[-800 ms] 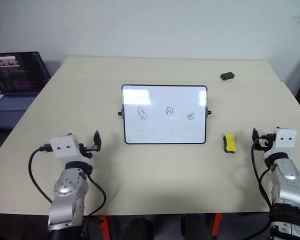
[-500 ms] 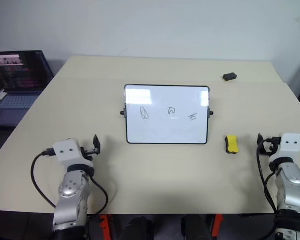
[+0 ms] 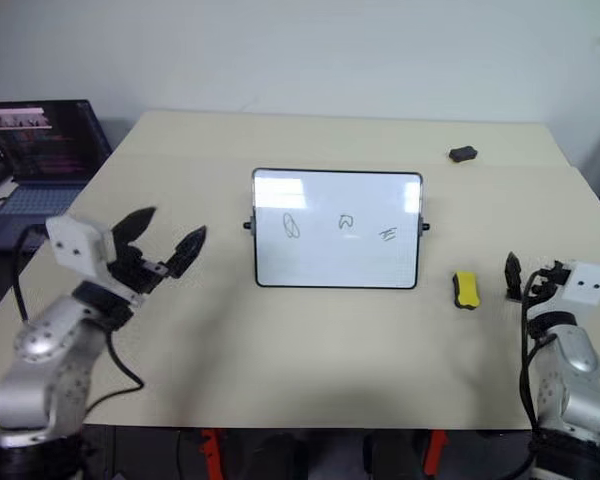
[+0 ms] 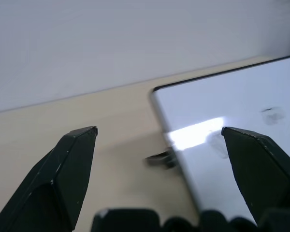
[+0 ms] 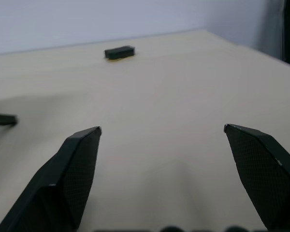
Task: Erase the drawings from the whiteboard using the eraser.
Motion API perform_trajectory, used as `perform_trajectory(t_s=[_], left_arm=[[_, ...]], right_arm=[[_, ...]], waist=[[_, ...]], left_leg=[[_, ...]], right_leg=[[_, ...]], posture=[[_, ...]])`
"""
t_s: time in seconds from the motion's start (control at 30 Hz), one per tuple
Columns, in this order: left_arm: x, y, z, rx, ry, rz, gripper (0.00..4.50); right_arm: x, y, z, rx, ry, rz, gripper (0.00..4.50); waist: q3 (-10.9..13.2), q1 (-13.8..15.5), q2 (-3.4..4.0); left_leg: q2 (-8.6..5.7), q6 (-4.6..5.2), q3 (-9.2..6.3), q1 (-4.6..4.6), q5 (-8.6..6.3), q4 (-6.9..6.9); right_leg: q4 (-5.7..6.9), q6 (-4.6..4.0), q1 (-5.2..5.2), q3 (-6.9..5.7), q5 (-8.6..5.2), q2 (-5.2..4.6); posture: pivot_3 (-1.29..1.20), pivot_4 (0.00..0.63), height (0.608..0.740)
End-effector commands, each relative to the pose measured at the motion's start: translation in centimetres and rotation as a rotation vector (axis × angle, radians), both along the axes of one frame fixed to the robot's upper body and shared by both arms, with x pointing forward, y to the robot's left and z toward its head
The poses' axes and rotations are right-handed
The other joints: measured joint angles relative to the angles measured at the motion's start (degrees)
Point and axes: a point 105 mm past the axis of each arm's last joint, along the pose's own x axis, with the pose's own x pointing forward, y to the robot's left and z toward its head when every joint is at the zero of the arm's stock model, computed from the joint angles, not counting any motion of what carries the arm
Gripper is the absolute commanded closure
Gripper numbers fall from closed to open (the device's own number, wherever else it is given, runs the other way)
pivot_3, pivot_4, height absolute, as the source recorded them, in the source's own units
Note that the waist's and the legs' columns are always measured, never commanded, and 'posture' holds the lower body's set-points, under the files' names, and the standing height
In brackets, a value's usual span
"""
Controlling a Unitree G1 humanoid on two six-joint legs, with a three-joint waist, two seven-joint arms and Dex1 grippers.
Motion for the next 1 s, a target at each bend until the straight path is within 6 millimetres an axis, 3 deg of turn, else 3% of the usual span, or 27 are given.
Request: perform_trajectory(t_s=[0.03,0.2,0.4,0.57,1.0], left_arm=[[-0.9,-3.2,-0.3,0.091,0.079,-0.298,0.00],[-1.9,-6.9,-1.2,0.162,0.169,-0.595,0.00],[-2.6,-10.4,-2.3,0.229,0.165,-0.773,0.00],[-3.6,-11.7,-3.3,0.289,0.137,-0.853,0.00],[-4.5,-11.4,-3.4,0.317,0.129,-0.861,0.00]], right_arm=[[-1.5,3.8,1.8,0.052,-0.012,0.119,0.06],[-3.5,8.2,2.2,0.036,0.033,0.222,0.06],[-2.4,10.3,2.6,-0.037,0.069,0.230,0.06],[-0.2,9.1,1.8,-0.082,0.147,0.113,0.06],[1.1,7.7,0.0,-0.058,0.225,0.048,0.06]], waist=[[-0.03,-0.29,0.05],[0.03,-1.24,0.14],[0.04,-1.18,0.12],[0.04,-1.04,0.11],[0.05,-1.02,0.12]], left_leg=[[0.01,0.00,0.04,0.03,0.00,-0.02],[0.03,0.00,0.07,0.05,0.00,-0.04],[0.03,0.01,0.09,0.06,0.00,-0.02],[0.03,0.01,0.07,0.01,0.00,-0.05],[0.02,0.03,0.03,-0.12,-0.02,-0.04]], right_leg=[[0.00,0.00,0.01,0.04,0.00,0.02],[0.01,-0.02,-0.02,0.09,-0.03,0.07],[0.01,-0.01,-0.03,0.12,-0.03,0.14],[-0.01,-0.02,-0.08,0.12,-0.04,0.15],[-0.01,-0.06,-0.17,0.08,-0.10,0.11]], posture=[[0.00,0.150,0.740],[0.00,0.150,0.740],[0.00,0.150,0.740],[0.00,0.150,0.740],[0.00,0.150,0.740]])
